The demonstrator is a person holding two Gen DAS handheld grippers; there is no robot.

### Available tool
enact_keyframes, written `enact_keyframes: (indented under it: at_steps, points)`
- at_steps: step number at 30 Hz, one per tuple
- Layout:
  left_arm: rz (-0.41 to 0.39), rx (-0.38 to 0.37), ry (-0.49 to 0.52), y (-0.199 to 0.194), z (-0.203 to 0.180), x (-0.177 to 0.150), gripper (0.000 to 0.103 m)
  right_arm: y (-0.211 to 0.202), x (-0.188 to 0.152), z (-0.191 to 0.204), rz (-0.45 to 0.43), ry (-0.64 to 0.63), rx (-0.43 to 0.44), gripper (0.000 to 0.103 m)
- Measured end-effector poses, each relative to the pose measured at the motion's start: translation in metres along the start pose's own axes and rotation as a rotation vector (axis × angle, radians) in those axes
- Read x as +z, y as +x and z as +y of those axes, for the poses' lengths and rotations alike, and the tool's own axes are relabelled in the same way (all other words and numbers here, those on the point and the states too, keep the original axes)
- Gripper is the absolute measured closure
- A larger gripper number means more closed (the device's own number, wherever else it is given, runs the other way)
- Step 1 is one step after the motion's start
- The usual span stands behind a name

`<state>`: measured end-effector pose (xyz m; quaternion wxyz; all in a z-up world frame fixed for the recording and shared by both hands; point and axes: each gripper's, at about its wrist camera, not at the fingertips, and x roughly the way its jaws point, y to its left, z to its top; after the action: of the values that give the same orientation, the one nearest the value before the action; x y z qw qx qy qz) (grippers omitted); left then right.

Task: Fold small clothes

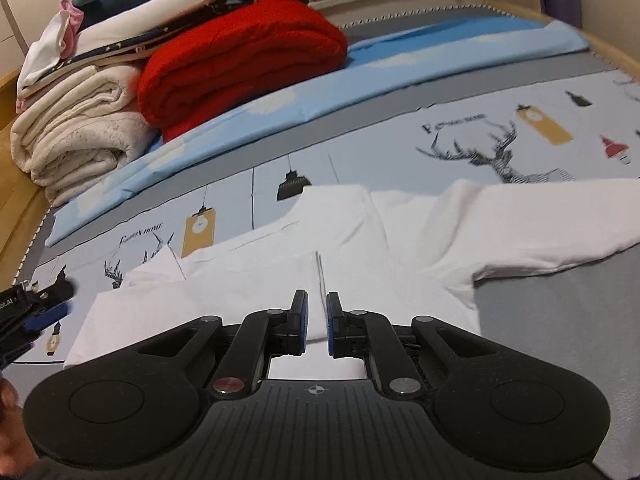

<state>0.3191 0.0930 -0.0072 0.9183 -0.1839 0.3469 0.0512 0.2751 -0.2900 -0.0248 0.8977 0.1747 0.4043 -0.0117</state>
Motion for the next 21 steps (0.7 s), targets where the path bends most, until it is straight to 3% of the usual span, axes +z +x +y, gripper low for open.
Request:
enact_keyframes:
  at_steps: [2,4,7,11,18,19,21]
  points:
    - [0.042,0.124,-0.031,0.013,0.021,0.007,0.063,0.017,-0.001,-0.004,0.036,0.037,-0.008,0.092]
    - [0.077,0.192,-0.089,0.023,0.039,0.013,0.063,0.037,-0.002,-0.010,0.107,0.124,0.011,0.089]
    - [0.088,0.209,-0.141,0.033,0.058,0.026,0.063,0.064,-0.002,-0.012,0.178,0.206,0.035,0.088]
    - [0.080,0.211,-0.129,0.044,0.069,0.045,0.060,0.094,-0.003,-0.010,0.234,0.223,-0.001,0.077]
    - [0.072,0.217,-0.119,0.047,0.085,0.066,0.060,0.126,-0.008,-0.004,0.289,0.198,-0.035,0.076]
    - [0.071,0.219,-0.114,0.048,0.085,0.068,0.060,0.127,-0.007,0.000,0.277,0.166,-0.032,0.079]
    - [0.070,0.225,-0.108,0.052,0.087,0.070,0.060,0.126,-0.004,0.007,0.238,0.108,-0.035,0.097]
